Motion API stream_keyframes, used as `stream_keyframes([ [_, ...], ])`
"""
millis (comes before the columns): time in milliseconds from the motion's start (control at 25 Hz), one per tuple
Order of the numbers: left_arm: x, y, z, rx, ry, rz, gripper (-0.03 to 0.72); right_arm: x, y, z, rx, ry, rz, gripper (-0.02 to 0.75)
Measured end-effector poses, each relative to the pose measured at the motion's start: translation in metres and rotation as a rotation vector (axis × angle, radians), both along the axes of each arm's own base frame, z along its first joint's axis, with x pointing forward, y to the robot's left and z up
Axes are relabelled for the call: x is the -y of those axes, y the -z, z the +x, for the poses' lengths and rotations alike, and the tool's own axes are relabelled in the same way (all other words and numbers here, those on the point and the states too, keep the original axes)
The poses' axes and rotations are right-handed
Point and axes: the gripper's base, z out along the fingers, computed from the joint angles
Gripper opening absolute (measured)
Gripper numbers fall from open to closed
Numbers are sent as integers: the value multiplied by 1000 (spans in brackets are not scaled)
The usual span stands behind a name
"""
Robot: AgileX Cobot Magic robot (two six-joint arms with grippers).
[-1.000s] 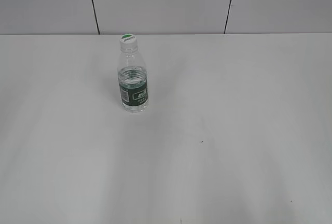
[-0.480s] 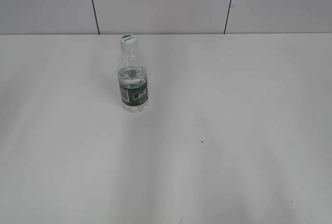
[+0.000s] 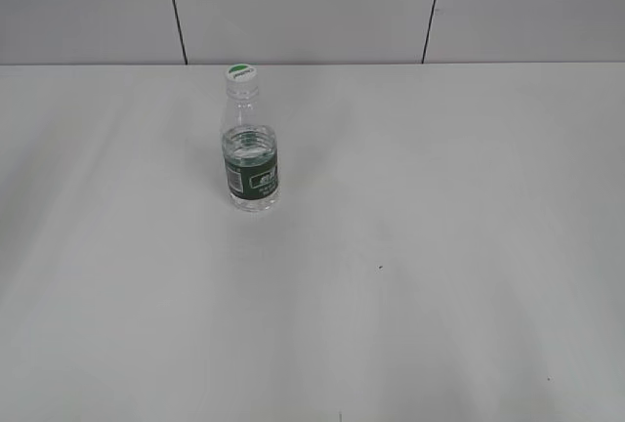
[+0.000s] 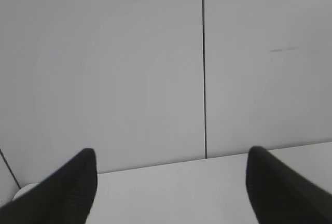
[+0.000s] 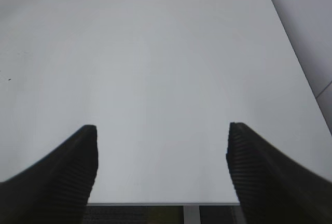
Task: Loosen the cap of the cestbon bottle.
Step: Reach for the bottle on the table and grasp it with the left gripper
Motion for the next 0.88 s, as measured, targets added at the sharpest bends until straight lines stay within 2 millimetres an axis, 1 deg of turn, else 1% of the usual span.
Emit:
stream_keyframes([
  [40,1,11,8,-13,3,0,533,0,0,0,0,0,0,590],
  [160,2,42,18,-20,12,-19,533,0,0,0,0,0,0,590],
  [240,4,64,18,-17,30,-49,533,0,0,0,0,0,0,590],
  [320,10,80,18,8,92,-81,531,0,0,0,0,0,0,590],
  [600,36,128,16,16,387,-138,527,0,0,0,0,0,0,590],
  [760,48,160,18,-16,528,-165,527,0,0,0,0,0,0,590],
  [880,51,190,20,-86,553,-210,527,0,0,0,0,0,0,590],
])
